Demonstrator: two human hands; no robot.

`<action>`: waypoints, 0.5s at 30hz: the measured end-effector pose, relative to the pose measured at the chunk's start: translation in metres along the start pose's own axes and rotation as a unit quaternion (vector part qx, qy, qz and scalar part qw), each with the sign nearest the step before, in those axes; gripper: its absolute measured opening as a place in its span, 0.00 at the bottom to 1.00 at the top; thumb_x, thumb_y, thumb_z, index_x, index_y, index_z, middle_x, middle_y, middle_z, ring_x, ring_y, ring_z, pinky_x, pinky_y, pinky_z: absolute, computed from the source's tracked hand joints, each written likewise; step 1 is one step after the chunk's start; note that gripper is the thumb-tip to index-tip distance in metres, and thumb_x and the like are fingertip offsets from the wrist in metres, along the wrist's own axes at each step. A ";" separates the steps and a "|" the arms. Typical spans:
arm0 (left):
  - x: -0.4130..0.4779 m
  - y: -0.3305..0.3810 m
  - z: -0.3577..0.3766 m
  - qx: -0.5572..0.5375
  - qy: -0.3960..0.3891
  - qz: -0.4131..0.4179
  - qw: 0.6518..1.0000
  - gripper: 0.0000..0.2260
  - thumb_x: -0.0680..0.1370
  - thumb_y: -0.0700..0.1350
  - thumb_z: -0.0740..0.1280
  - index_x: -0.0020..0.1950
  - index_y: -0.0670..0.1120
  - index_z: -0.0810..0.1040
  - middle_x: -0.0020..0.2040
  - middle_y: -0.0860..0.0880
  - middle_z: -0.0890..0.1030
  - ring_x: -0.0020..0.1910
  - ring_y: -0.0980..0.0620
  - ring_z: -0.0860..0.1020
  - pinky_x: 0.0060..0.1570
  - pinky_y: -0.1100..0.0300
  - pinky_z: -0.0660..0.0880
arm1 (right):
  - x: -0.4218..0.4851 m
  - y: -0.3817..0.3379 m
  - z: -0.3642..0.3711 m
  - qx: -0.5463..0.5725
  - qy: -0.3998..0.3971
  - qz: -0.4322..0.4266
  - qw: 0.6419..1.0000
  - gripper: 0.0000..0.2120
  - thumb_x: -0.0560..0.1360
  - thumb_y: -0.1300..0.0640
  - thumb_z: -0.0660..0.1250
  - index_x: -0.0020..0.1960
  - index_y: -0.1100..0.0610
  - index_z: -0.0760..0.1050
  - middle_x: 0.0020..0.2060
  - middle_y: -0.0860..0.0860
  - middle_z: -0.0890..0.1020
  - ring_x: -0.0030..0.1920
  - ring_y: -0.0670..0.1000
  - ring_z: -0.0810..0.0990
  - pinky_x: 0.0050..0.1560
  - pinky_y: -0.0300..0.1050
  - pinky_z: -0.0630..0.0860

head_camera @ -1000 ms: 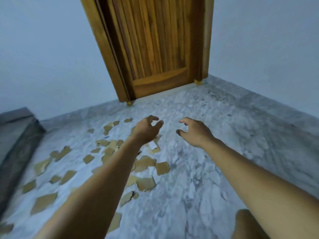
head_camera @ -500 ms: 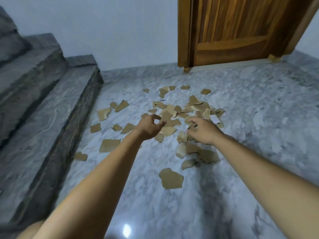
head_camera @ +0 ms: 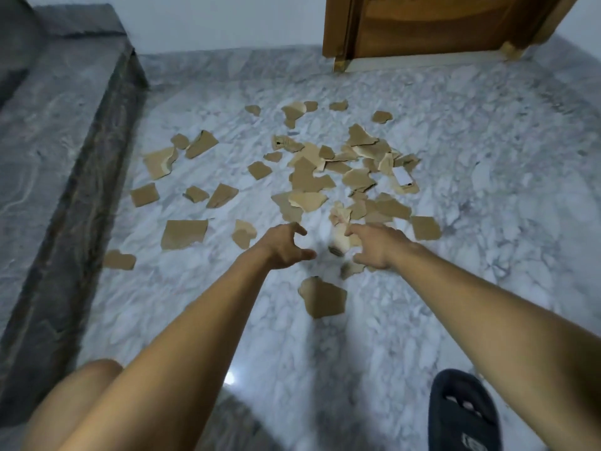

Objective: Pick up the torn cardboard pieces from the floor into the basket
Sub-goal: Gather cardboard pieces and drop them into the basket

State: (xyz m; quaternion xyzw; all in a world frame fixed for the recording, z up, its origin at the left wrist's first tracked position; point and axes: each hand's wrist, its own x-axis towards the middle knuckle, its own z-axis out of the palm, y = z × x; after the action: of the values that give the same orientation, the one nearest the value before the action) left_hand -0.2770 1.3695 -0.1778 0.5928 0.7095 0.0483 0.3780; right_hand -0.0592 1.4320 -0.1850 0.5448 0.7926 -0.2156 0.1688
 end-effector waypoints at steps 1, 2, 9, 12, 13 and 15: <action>0.007 -0.002 0.014 0.010 -0.011 0.001 1.000 0.32 0.72 0.58 0.74 0.72 0.50 0.69 0.69 0.43 0.73 0.67 0.44 0.73 0.62 0.55 0.70 | 0.006 0.005 0.009 -0.032 -0.013 -0.007 0.999 0.28 0.76 0.50 0.67 0.74 0.42 0.64 0.71 0.51 0.72 0.66 0.58 0.73 0.55 0.51 0.70; 0.012 -0.005 0.029 0.023 -0.025 0.002 0.999 0.33 0.71 0.58 0.75 0.73 0.51 0.68 0.69 0.43 0.72 0.66 0.44 0.73 0.62 0.54 0.71 | 0.011 0.010 0.019 -0.059 -0.024 -0.014 0.998 0.28 0.76 0.51 0.67 0.74 0.43 0.63 0.71 0.51 0.71 0.68 0.58 0.72 0.57 0.53 0.69; 0.045 -0.027 0.137 0.137 -0.085 -0.028 0.986 0.46 0.64 0.60 0.78 0.76 0.60 0.56 0.76 0.50 0.54 0.73 0.40 0.59 0.65 0.40 0.69 | 0.065 0.037 0.082 -0.175 -0.022 -0.061 0.983 0.22 0.77 0.55 0.65 0.71 0.48 0.67 0.68 0.49 0.73 0.67 0.58 0.69 0.65 0.58 0.66; 0.053 -0.035 0.169 0.219 -0.034 0.000 0.975 0.48 0.62 0.63 0.77 0.75 0.61 0.53 0.74 0.49 0.53 0.72 0.38 0.56 0.60 0.38 0.71 | 0.085 0.046 0.107 -0.201 0.003 -0.093 0.975 0.22 0.77 0.52 0.67 0.69 0.49 0.68 0.65 0.50 0.75 0.67 0.58 0.71 0.65 0.58 0.65; 0.057 -0.038 0.177 0.241 -0.006 0.005 0.970 0.48 0.61 0.63 0.77 0.74 0.61 0.53 0.72 0.49 0.55 0.70 0.37 0.59 0.57 0.39 0.72 | 0.091 0.050 0.113 -0.194 0.017 -0.103 0.975 0.20 0.77 0.52 0.68 0.68 0.49 0.69 0.64 0.51 0.77 0.66 0.57 0.72 0.64 0.57 0.65; 0.065 -0.042 0.181 0.235 0.013 -0.013 0.972 0.49 0.60 0.62 0.78 0.74 0.59 0.53 0.68 0.47 0.60 0.65 0.38 0.63 0.52 0.41 0.75 | 0.102 0.056 0.122 -0.142 0.040 -0.117 0.982 0.14 0.77 0.52 0.69 0.61 0.51 0.74 0.58 0.52 0.80 0.62 0.57 0.76 0.60 0.54 0.67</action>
State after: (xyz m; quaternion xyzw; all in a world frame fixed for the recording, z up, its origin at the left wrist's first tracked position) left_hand -0.2045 1.3459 -0.3595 0.6553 0.7133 -0.1167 0.2194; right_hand -0.0383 1.4658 -0.3483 0.4266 0.8798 -0.0972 0.1859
